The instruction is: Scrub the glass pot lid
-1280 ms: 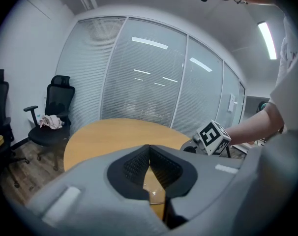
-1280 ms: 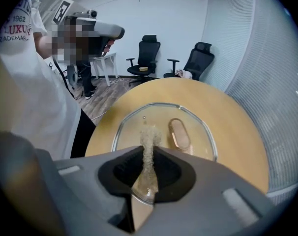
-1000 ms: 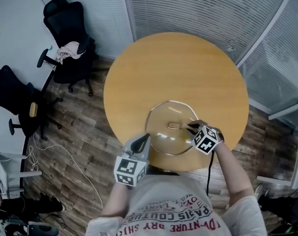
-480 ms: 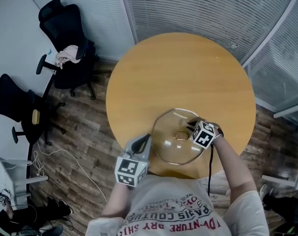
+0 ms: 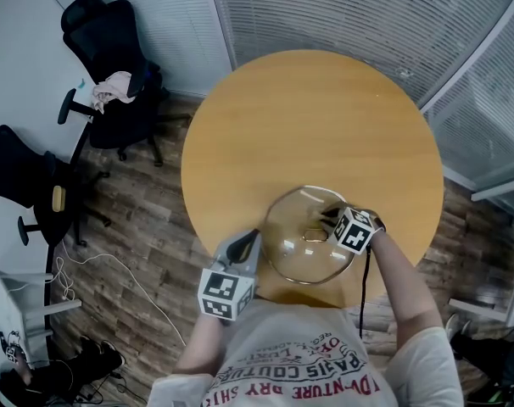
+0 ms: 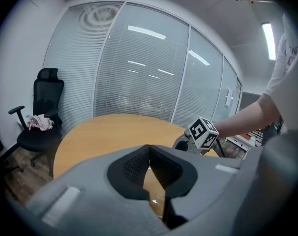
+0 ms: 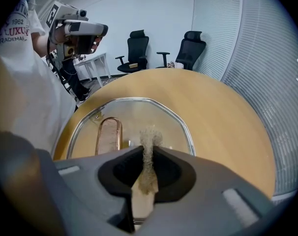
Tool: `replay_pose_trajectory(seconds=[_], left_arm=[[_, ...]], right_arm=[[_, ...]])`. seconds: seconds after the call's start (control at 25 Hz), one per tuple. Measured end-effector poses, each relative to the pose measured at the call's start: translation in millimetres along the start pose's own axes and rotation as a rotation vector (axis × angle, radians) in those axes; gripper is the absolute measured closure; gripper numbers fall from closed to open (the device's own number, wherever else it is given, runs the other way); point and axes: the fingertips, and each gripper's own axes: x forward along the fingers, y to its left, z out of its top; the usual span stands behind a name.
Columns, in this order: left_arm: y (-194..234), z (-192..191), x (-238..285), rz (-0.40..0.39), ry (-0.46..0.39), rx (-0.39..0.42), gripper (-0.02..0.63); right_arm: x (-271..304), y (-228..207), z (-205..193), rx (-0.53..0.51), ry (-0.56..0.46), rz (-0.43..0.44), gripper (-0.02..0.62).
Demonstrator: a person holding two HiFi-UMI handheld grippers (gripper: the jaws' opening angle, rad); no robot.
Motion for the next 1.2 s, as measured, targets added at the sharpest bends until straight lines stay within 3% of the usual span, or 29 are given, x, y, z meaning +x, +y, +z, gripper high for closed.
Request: replay_pose_trajectory(seconds=[0.28, 0.64, 1.2], left_arm=[[-8.0, 0.1, -7.3, -0.011, -0.003, 0.005, 0.600], [-20.8, -3.9, -16.1, -0.037, 0.000, 0.013, 0.599], [-37.3, -4.1, -17.0, -0.133, 0.001, 0.067, 0.600]], right_arm=[[-6.1, 7.7, -11.6, 0.003, 0.031, -0.036, 0.537], [-15.1, 19.8, -31.0, 0.086, 0.036, -0.129, 0.537], [-24.0, 61.2, -52.0, 0.295, 0.095, -0.278, 0.537]])
